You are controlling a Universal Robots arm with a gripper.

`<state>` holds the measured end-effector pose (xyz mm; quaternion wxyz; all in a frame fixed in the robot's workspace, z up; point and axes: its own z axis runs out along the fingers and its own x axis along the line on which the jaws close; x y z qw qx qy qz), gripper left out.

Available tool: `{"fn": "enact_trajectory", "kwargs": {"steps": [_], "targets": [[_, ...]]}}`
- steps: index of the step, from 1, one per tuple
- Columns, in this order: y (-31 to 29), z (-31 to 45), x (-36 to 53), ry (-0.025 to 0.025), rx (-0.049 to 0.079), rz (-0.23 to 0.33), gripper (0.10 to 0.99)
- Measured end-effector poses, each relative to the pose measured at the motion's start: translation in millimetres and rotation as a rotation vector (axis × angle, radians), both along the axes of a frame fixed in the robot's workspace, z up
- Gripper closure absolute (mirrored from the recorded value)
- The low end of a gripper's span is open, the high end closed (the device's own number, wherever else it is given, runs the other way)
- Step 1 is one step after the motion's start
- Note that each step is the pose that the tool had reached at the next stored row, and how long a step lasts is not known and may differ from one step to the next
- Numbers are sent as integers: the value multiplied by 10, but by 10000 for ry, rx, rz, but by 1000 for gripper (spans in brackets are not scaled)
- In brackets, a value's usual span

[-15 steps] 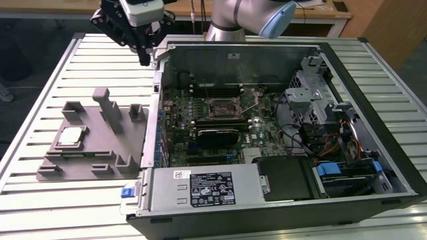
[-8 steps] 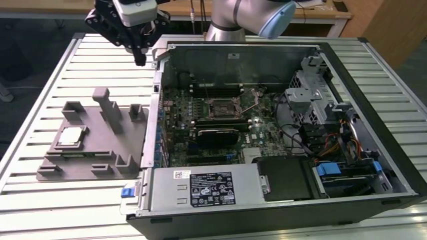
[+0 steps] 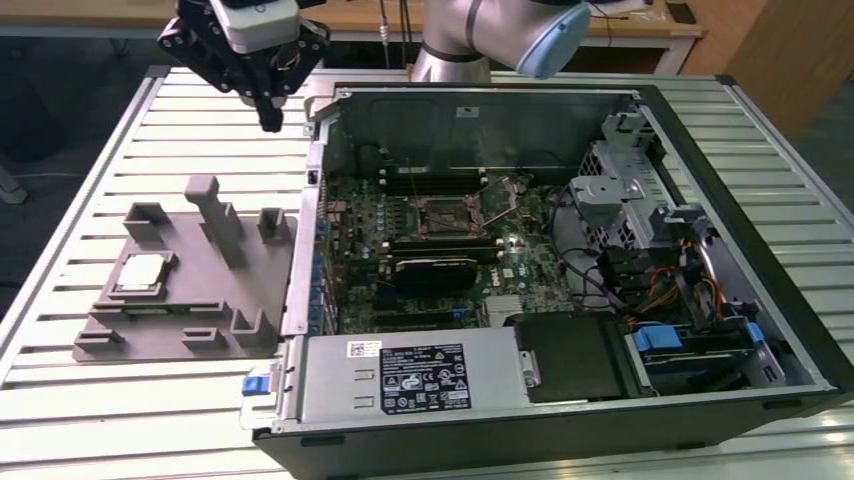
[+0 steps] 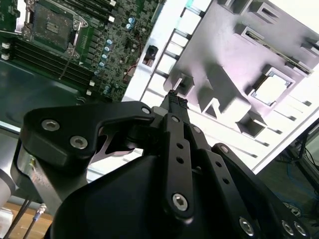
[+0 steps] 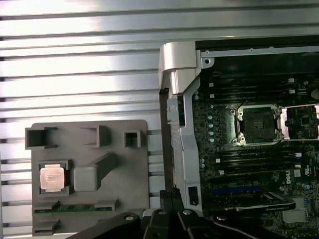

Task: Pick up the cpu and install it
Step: 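Reach for the cpu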

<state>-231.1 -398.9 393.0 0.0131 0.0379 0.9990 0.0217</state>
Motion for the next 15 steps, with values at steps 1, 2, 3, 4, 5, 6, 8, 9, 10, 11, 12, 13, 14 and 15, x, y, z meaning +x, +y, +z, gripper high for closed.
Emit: {"fn": "enact_trajectory", "kwargs": {"steps": [1,2,3,4,5,6,8,9,10,11,12,13,14,15], "targets": [[0,0,-9,0,0,0,980],[0,0,-19,0,0,0,980],[0,0,-30,0,0,0,980],[0,0,-41,0,0,0,980],[0,-1,-52,0,1,0,980],[0,-1,-63,-1,1,1,980],[0,-1,-88,0,0,0,980],[0,-1,-100,-1,1,0,980],[0,-1,-111,0,1,0,980],[0,-1,-122,0,1,-1,980],[0,-1,-133,0,0,0,980],[0,-1,-145,0,0,0,980],[0,-1,-157,0,1,0,980],[0,-2,-168,-1,1,0,980]]}}
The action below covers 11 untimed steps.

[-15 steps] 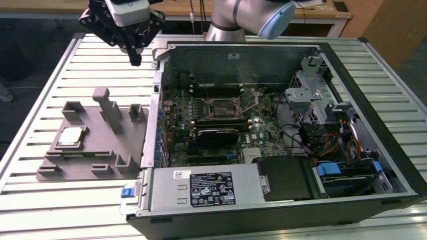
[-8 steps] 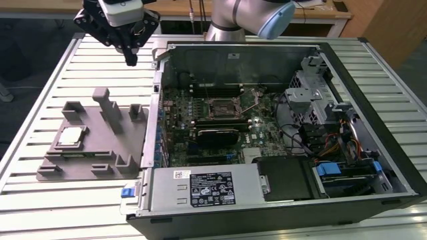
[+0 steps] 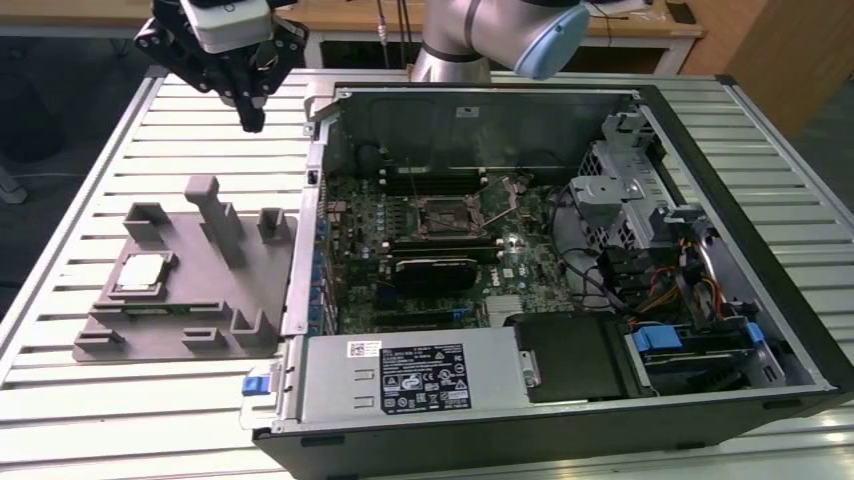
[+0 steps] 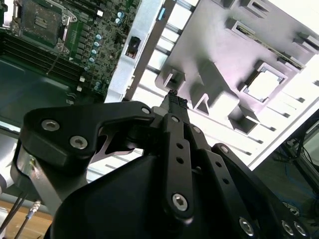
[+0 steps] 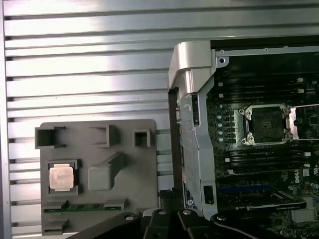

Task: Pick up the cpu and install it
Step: 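Reach for the cpu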

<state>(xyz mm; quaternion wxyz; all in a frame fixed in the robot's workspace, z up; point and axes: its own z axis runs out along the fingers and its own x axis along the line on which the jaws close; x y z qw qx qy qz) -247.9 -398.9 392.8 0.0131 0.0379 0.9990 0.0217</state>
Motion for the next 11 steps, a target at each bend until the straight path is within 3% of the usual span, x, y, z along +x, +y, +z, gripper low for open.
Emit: {"fn": "enact_trajectory", "kwargs": {"steps": [11], "targets": [[0,-1,-128,1,-1,0,980]]}}
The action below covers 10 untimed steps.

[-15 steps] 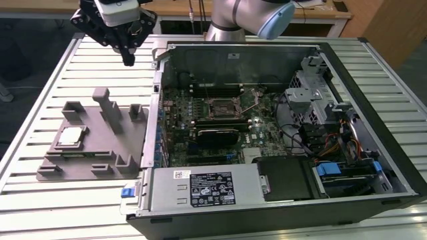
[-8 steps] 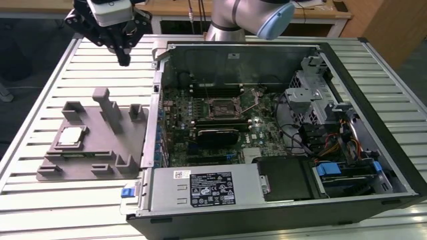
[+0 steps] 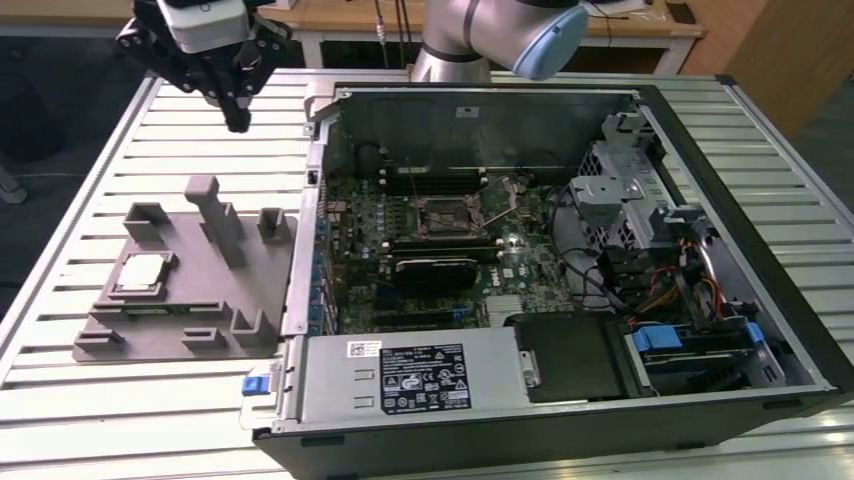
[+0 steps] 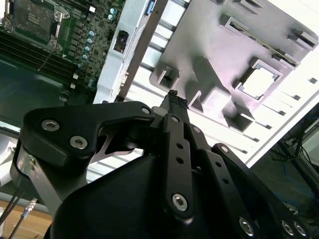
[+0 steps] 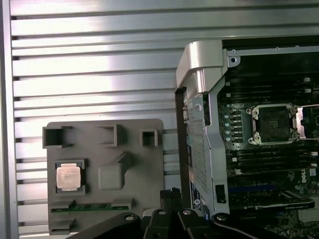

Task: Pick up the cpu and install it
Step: 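Reach for the cpu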

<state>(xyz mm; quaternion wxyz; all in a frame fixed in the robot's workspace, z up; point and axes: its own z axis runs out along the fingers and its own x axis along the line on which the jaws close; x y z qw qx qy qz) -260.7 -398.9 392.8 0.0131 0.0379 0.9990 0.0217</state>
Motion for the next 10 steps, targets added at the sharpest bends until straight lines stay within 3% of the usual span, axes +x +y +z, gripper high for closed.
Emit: {"fn": "enact_trajectory", "kwargs": {"steps": [10], "targets": [[0,-4,-106,-1,0,0,980]]}}
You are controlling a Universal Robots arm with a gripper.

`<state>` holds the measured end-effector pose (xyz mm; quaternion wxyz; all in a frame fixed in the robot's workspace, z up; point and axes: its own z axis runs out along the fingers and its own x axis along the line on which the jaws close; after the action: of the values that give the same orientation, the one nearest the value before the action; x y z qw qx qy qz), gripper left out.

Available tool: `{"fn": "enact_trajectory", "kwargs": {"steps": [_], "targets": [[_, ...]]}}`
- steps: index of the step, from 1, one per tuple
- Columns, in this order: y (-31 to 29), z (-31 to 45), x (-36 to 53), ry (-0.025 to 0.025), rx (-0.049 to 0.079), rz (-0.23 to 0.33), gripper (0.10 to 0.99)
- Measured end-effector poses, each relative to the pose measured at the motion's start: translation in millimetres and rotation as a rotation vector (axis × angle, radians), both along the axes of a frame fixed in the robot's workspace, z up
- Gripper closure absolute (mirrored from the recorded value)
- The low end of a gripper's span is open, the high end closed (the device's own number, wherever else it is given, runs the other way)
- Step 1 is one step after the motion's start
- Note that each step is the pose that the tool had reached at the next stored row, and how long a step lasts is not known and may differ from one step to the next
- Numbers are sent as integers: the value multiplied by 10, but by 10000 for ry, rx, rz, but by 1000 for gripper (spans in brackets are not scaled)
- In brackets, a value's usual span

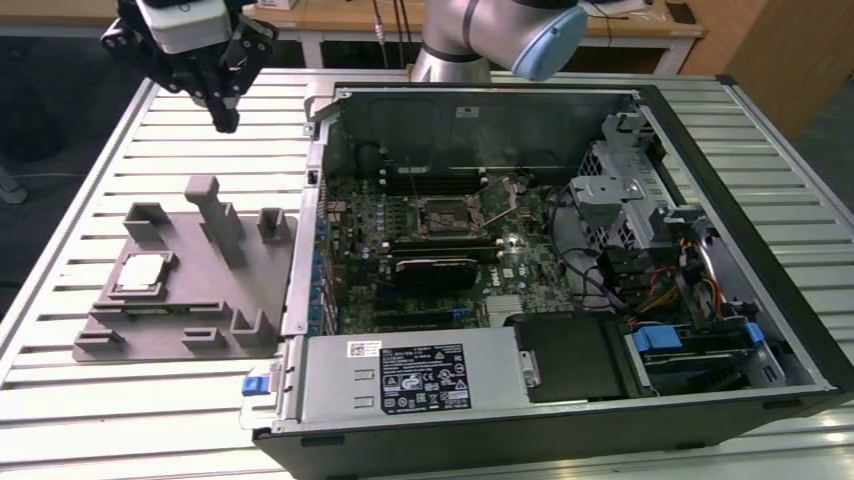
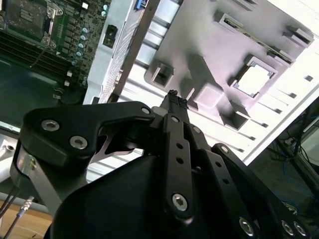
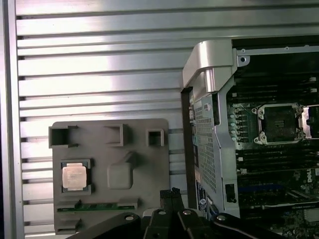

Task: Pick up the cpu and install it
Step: 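Reach for the cpu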

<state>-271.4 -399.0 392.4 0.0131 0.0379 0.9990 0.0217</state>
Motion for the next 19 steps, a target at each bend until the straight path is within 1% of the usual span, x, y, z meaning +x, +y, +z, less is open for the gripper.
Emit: {"fn": "enact_trajectory", "kwargs": {"steps": [19], "targets": [[0,-30,-178,1,0,0,980]]}}
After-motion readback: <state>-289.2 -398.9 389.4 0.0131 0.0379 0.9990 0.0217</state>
